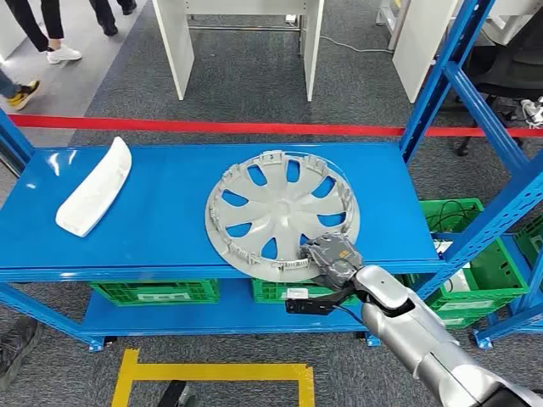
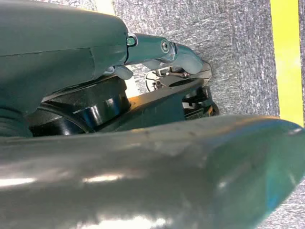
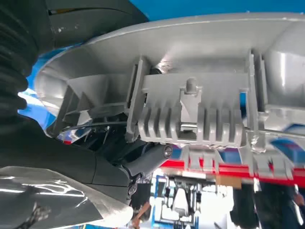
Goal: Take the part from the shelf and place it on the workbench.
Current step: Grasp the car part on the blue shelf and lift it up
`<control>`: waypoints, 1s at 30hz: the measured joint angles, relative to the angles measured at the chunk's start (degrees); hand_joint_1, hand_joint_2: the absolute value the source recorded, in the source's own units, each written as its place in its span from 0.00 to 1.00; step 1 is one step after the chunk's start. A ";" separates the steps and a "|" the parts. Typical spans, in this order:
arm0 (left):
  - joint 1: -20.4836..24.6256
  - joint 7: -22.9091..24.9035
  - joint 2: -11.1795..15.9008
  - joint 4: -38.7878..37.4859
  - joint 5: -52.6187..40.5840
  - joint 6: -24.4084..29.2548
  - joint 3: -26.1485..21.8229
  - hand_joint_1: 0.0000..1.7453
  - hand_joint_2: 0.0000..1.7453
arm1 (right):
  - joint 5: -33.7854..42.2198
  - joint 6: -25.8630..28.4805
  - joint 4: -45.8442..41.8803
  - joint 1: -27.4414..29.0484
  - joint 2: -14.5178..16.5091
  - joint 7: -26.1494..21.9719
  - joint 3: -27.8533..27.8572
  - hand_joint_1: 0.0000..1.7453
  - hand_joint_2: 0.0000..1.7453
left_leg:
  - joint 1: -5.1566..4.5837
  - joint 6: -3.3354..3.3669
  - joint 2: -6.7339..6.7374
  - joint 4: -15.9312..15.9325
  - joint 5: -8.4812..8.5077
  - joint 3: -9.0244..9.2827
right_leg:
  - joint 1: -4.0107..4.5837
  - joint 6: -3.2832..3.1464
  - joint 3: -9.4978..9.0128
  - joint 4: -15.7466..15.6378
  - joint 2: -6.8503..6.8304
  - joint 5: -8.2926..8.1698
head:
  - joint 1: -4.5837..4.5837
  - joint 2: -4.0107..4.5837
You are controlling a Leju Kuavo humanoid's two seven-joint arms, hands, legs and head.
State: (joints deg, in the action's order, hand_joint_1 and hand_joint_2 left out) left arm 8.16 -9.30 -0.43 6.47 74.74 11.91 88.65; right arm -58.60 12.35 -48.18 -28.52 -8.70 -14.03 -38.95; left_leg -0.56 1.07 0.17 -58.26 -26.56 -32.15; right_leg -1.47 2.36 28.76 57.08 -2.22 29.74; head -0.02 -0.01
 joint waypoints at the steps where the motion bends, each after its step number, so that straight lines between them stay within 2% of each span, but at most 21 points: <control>1: -0.01 -0.05 0.00 0.00 0.06 0.01 0.00 0.00 0.00 | 0.07 0.09 -0.55 0.13 0.00 -0.06 0.11 1.00 1.00 | 0.00 0.00 0.00 0.00 0.00 0.00 | 0.00 0.00 0.00 0.00 0.00 0.00 | 0.01 0.00; 14: -0.35 -0.66 0.09 0.00 1.23 0.32 0.00 0.00 0.00 | 0.11 5.35 -13.56 5.34 -0.80 0.44 3.49 1.00 1.00 | -0.01 0.00 0.00 0.00 0.00 -0.12 | 0.00 0.00 0.13 -0.01 0.00 0.00 | 0.01 -0.01; 19: -0.46 -0.67 0.10 0.00 1.82 0.48 0.00 0.00 0.00 | -2.24 10.05 -18.68 8.49 -1.32 2.02 5.02 1.00 1.00 | -0.01 0.00 0.00 0.00 -0.01 -0.15 | 0.00 0.00 0.15 -0.01 -0.02 0.00 | 0.01 0.00; 30: -0.63 -0.67 0.03 0.00 2.84 1.34 0.00 0.00 0.00 | -10.25 24.01 -30.22 17.58 -1.16 3.92 10.14 1.00 1.00 | -0.01 0.00 -0.02 0.00 -0.01 -0.32 | 0.00 0.00 0.29 -0.01 -0.03 0.01 | 0.01 0.00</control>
State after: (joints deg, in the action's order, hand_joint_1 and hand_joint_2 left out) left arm 7.53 -9.97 -0.40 6.47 77.58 13.26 88.65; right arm -68.84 36.36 -78.40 -10.94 -9.86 -10.11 -28.81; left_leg -0.57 1.07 0.16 -58.26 -26.56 -32.47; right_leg -1.47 2.36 29.05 57.07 -2.26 29.75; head -0.02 -0.01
